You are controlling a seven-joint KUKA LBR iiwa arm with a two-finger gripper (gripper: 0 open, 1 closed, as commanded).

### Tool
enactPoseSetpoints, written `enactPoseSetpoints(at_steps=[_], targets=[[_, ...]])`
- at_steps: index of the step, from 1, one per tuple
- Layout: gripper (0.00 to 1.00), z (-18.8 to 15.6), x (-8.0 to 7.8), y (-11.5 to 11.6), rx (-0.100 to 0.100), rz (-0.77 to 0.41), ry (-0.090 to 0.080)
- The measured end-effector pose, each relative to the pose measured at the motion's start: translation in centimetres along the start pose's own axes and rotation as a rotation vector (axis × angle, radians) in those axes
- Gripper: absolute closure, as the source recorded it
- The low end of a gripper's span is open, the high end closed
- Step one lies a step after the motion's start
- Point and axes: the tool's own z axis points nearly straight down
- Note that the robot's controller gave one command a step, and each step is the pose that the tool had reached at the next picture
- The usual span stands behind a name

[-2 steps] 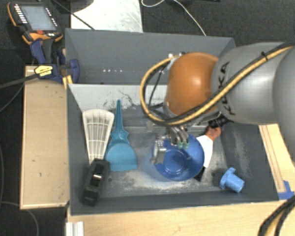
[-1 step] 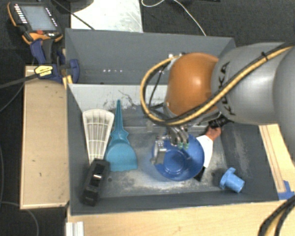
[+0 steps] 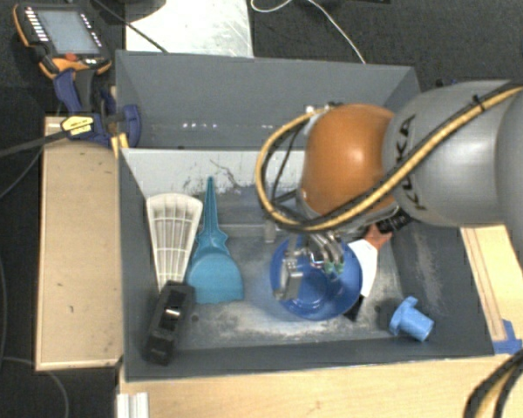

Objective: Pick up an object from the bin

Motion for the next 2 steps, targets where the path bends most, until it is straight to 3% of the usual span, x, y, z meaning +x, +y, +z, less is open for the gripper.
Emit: enactPoseSetpoints(at_steps=[1, 2], targets=[[0.0, 3.9, 1.9, -3.4, -0.001, -0.355, -0.004], [1.0, 4.8, 3.4, -3.8, 0.0, -0.183, -0.007]])
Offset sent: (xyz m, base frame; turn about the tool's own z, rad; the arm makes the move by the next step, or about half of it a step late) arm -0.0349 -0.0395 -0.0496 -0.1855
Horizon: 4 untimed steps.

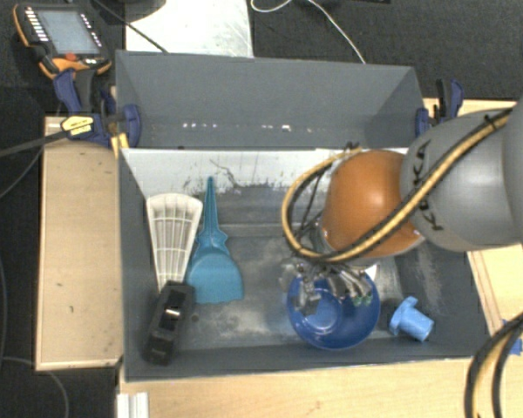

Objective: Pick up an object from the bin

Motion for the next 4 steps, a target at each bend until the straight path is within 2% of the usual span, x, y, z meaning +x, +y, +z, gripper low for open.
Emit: enactPoseSetpoints(at_steps=[1, 2, 3, 4], targets=[[1.0, 0.0, 0.0, 0.0, 0.0, 0.001, 0.0], [1.0, -9.2, -1.1, -0.2, 0.0, -0.032, 0.001], [1.0, -12.2, -0.4, -0.7, 0.0, -0.022, -0.005], [1.0, -12.0, -0.3, -0.6, -0.001, -0.023, 0.003]])
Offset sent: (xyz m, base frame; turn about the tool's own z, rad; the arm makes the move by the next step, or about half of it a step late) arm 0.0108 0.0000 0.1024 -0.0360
